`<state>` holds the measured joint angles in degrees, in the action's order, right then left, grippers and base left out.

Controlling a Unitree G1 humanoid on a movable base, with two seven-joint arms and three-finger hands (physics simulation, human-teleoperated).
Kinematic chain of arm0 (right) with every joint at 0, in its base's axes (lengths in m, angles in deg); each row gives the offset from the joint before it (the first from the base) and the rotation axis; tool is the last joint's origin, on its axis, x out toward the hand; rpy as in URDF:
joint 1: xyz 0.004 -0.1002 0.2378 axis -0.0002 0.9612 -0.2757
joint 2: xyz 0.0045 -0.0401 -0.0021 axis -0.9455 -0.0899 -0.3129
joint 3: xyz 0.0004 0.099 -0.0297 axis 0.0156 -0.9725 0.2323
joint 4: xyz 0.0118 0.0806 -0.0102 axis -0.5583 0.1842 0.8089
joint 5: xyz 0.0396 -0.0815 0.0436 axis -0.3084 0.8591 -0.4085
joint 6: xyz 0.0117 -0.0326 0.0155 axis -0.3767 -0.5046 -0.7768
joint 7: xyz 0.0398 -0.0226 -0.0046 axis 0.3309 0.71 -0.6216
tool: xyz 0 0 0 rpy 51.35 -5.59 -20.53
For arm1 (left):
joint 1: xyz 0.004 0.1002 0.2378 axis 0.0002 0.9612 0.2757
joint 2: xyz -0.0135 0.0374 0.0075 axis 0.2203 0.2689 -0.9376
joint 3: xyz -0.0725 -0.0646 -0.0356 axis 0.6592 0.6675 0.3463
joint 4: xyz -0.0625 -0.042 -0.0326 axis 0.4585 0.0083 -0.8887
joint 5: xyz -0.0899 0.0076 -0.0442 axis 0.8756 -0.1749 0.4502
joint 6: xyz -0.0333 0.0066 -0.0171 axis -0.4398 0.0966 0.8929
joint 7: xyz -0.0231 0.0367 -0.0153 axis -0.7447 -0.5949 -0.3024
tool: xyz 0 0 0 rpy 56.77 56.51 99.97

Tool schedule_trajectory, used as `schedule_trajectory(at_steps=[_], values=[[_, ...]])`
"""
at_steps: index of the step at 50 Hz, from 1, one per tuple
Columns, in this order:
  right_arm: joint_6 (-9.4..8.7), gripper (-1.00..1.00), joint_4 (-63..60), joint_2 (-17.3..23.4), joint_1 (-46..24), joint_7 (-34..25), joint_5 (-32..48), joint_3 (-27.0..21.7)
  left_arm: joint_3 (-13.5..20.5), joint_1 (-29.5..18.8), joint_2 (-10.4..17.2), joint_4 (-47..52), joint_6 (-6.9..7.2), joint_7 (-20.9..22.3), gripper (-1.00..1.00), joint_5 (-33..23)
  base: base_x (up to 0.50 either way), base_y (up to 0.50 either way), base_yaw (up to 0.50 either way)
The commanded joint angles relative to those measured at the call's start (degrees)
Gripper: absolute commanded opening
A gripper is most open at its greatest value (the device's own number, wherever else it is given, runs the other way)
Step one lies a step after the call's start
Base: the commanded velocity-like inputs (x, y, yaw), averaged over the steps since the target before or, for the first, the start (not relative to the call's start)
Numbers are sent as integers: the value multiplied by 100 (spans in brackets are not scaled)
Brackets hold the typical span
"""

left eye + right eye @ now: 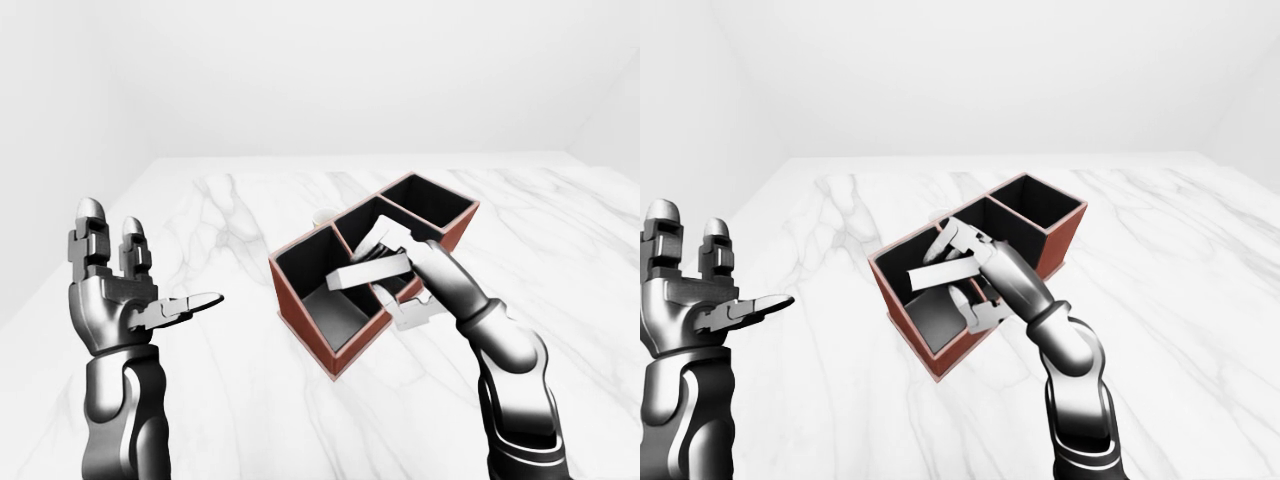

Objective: Pick up the book and place it in the left compartment of the caddy.

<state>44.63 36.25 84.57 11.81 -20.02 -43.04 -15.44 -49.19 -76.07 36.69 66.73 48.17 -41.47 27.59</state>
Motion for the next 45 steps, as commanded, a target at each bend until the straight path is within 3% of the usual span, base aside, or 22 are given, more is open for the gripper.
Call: schedule_trajectory(at_steps=[1, 45], values=[[0, -100, 314, -80, -18, 378, -294, 52, -2, -9, -1, -59, 0, 18, 100, -10, 0, 0, 0], [0, -100, 1438, -326, -10, 610, 53, 323, -44, 9, -18, -30, 0, 22, 100, -42, 0, 0, 0]])
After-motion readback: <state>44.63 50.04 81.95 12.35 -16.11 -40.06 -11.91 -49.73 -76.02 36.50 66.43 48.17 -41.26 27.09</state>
